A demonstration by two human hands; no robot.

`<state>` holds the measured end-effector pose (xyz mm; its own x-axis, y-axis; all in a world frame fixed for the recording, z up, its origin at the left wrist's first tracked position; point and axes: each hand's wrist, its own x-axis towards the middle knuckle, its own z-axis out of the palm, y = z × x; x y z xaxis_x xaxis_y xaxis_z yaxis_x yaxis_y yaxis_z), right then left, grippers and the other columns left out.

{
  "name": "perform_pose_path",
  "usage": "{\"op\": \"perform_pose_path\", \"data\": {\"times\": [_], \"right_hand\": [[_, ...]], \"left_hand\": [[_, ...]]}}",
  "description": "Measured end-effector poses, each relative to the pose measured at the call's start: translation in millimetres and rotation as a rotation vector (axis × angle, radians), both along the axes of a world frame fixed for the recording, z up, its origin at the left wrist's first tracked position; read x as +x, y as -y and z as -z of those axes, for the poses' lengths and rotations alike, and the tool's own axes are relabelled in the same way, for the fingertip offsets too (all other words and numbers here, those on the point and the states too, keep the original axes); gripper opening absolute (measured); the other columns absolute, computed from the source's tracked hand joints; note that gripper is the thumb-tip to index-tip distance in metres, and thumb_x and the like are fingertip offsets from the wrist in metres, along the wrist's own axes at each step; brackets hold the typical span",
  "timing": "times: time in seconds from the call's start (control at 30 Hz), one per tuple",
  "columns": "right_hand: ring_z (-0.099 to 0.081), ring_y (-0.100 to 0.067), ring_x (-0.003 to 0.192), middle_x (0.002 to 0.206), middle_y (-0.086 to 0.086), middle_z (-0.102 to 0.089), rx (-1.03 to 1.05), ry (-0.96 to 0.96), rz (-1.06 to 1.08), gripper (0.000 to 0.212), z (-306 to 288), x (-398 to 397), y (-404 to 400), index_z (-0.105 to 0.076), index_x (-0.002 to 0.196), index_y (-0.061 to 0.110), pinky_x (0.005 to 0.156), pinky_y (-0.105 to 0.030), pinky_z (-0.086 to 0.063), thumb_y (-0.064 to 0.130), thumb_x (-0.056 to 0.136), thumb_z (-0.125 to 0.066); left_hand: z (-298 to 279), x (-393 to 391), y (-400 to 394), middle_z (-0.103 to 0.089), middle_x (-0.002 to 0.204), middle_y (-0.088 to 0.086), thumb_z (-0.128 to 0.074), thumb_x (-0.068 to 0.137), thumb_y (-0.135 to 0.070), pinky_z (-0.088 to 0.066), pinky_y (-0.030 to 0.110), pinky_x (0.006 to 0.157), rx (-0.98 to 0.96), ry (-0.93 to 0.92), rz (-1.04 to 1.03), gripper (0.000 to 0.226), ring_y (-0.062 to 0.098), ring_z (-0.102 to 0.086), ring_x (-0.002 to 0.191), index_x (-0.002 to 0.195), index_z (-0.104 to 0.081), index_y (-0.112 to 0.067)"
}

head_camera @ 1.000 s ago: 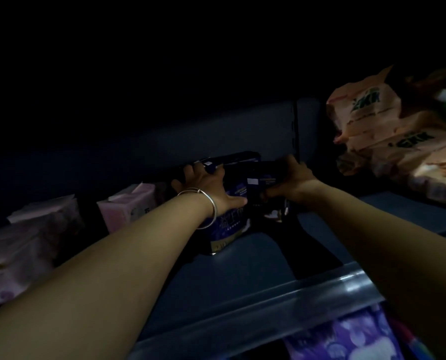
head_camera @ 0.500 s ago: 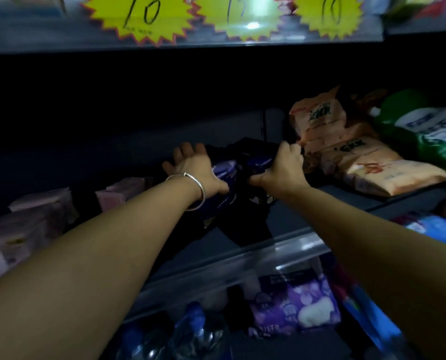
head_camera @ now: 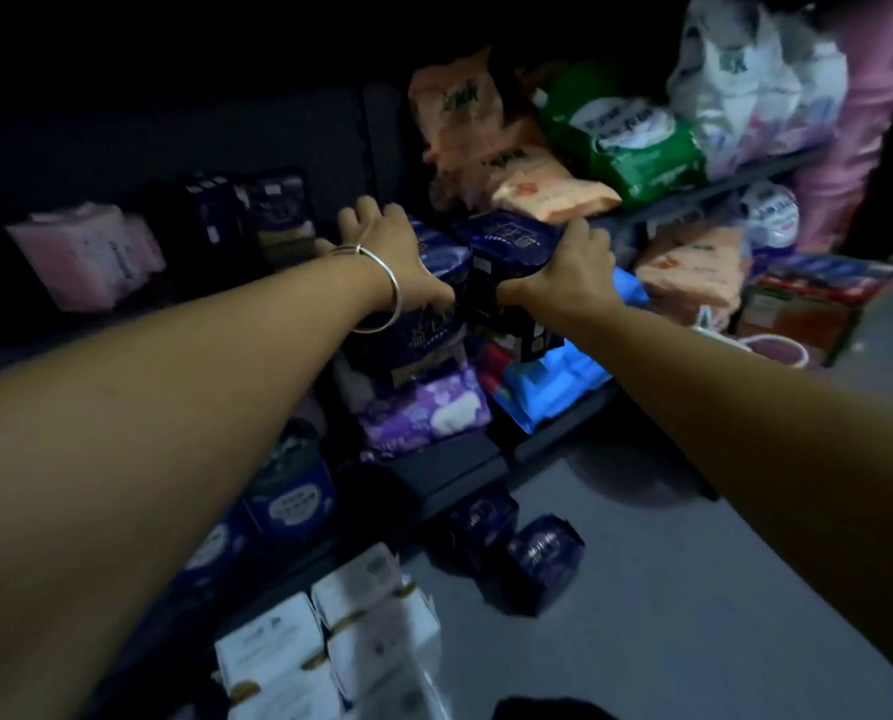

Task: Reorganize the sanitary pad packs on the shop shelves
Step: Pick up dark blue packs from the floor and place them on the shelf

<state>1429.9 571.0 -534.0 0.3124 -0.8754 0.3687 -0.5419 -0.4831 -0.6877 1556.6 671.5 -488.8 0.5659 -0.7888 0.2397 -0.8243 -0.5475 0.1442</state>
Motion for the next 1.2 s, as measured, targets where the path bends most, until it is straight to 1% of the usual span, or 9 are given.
{"op": "perform_pose_path", "data": {"times": [0.23,0.37,0.5,0.6,0.7,0.8,0.97,1.1,1.2], "right_hand": [[-0.035,-0.034,0.122,0.128,-0.015,-0.036,0.193,-0.015,0.130,0.076,108,-68,-8,-0.039,0.120,0.003,0.098,-0.037,-0.036,0.034,0.065,-0.081],[-0.035,-0.031,0.121,0.125,-0.012,-0.037,0.309,-0.035,0.244,0.075,175,-92,-5,-0.039,0.116,0.005,0.095,-0.038,-0.039,0.038,0.064,-0.082],[-0.035,-0.031,0.122,0.128,-0.012,-0.036,0.422,-0.093,0.336,0.077,235,-107,-1,-0.037,0.119,0.005,0.098,-0.039,-0.038,0.034,0.063,-0.082],[-0.031,-0.031,0.125,0.130,-0.013,-0.034,0.515,-0.116,0.384,0.079,271,-115,0,-0.034,0.123,0.004,0.099,-0.038,-0.038,0.033,0.065,-0.081],[-0.032,-0.034,0.124,0.131,-0.014,-0.033,0.586,-0.162,0.432,0.082,299,-119,-1,-0.031,0.127,0.003,0.098,-0.039,-0.038,0.034,0.068,-0.079],[-0.031,-0.035,0.123,0.132,-0.016,-0.031,0.654,-0.175,0.478,0.082,321,-119,-4,-0.029,0.128,0.001,0.096,-0.039,-0.039,0.034,0.070,-0.077],[-0.032,-0.037,0.123,0.133,-0.021,-0.030,0.712,-0.254,0.543,0.088,345,-115,-5,-0.024,0.132,-0.005,0.104,-0.039,-0.032,0.036,0.072,-0.074],[-0.032,-0.036,0.121,0.131,-0.020,-0.030,0.740,-0.254,0.574,0.085,358,-102,-7,-0.026,0.129,-0.004,0.105,-0.041,-0.034,0.037,0.073,-0.074],[-0.033,-0.037,0.124,0.136,-0.018,-0.027,0.833,-0.198,0.515,0.087,374,-88,-14,-0.021,0.134,-0.001,0.105,-0.044,-0.036,0.036,0.076,-0.074]], "left_hand": [[106,-46,26,-0.029,0.131,0.012,-0.077,0.058,-0.048,-0.036,0.047,0.093,0.156,-0.106,0.081,0.087,0.032,-0.028,0.123,0.125,-0.038,-0.008],[171,-62,53,-0.026,0.136,0.014,-0.078,0.058,-0.049,-0.037,0.049,0.099,0.261,-0.156,0.111,0.093,0.033,-0.026,0.126,0.129,-0.035,-0.006],[233,-75,77,-0.028,0.130,0.014,-0.079,0.058,-0.049,-0.038,0.049,0.098,0.340,-0.207,0.145,0.093,0.033,-0.028,0.123,0.127,-0.035,-0.006],[269,-82,90,-0.024,0.135,0.015,-0.078,0.059,-0.047,-0.036,0.052,0.101,0.376,-0.241,0.163,0.096,0.034,-0.024,0.127,0.131,-0.031,-0.006],[294,-85,101,-0.021,0.141,0.013,-0.077,0.062,-0.047,-0.032,0.052,0.100,0.395,-0.261,0.161,0.099,0.032,-0.021,0.132,0.137,-0.026,-0.007],[313,-85,110,-0.022,0.140,0.013,-0.076,0.063,-0.048,-0.033,0.051,0.099,0.405,-0.249,0.163,0.097,0.031,-0.022,0.131,0.136,-0.026,-0.007],[333,-82,118,-0.022,0.139,0.013,-0.076,0.064,-0.046,-0.032,0.049,0.099,0.404,-0.243,0.172,0.097,0.031,-0.021,0.131,0.136,-0.026,-0.007],[344,-80,125,-0.022,0.139,0.014,-0.076,0.063,-0.047,-0.032,0.050,0.099,0.402,-0.232,0.173,0.101,0.032,-0.021,0.131,0.138,-0.023,-0.006],[351,-81,128,-0.022,0.139,0.013,-0.077,0.063,-0.046,-0.032,0.049,0.099,0.408,-0.240,0.175,0.103,0.031,-0.021,0.131,0.139,-0.021,-0.006]]}}
